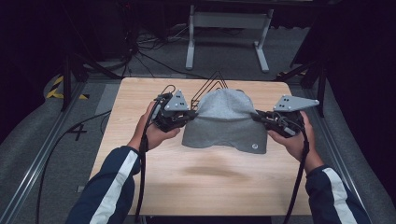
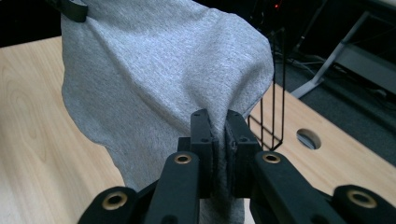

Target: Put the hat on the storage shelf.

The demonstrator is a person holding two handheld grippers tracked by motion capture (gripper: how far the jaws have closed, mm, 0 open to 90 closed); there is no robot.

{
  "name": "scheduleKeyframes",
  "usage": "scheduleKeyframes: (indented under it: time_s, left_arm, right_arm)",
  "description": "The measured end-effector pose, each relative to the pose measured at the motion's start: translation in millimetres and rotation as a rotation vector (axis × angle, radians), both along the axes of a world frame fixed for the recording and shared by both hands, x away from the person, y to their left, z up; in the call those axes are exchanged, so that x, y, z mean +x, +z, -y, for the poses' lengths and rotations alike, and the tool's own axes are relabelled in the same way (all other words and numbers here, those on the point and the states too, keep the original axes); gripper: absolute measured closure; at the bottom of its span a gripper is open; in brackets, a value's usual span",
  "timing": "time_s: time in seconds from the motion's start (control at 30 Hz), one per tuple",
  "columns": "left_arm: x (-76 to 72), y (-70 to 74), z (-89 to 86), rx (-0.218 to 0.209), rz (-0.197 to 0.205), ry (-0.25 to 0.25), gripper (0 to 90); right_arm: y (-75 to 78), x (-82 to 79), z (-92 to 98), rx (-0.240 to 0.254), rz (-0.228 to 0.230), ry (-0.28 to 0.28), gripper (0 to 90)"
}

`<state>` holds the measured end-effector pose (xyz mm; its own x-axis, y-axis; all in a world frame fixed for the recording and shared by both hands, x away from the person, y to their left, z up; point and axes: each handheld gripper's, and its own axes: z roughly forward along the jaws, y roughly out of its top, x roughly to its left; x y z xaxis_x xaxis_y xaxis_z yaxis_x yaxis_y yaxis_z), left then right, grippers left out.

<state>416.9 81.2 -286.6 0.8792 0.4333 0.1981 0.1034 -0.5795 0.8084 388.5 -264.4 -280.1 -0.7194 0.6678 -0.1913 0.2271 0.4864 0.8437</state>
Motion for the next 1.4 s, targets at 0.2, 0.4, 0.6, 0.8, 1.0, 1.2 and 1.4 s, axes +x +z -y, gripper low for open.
scheduleKeyframes:
  time_s: [0.2,0.4,0.6,0.8,1.0,1.2,1.4]
  left_arm:
    - [9.7,22.9,-2.5,-0.010,0.025,0.014,87.1]
    - [16.1,41.7,1.8,-0.015,0.055,0.018,87.2]
    - [24.8,60.4,4.9,-0.023,0.075,0.036,87.2]
    - [36.8,75.5,7.3,-0.027,0.100,0.070,87.2]
    - [47.2,77.0,4.2,-0.034,0.091,0.092,87.2]
    - [57.2,82.3,0.9,-0.053,0.091,0.117,87.2]
    - [65.1,87.1,1.3,-0.053,0.103,0.138,87.2]
  right_arm:
    - [19.6,6.2,-3.8,0.014,0.030,-0.005,84.0]
    - [43.9,14.7,-3.0,0.025,0.061,-0.022,84.1]
    - [64.3,27.6,-0.5,0.041,0.084,-0.048,84.2]
    - [77.4,42.5,-1.3,0.049,0.100,-0.073,84.2]
    - [78.6,52.9,-4.4,0.052,0.102,-0.076,84.3]
    - [82.7,62.1,-9.5,0.054,0.115,-0.080,84.3]
    - [88.4,73.2,-11.3,0.068,0.129,-0.096,84.3]
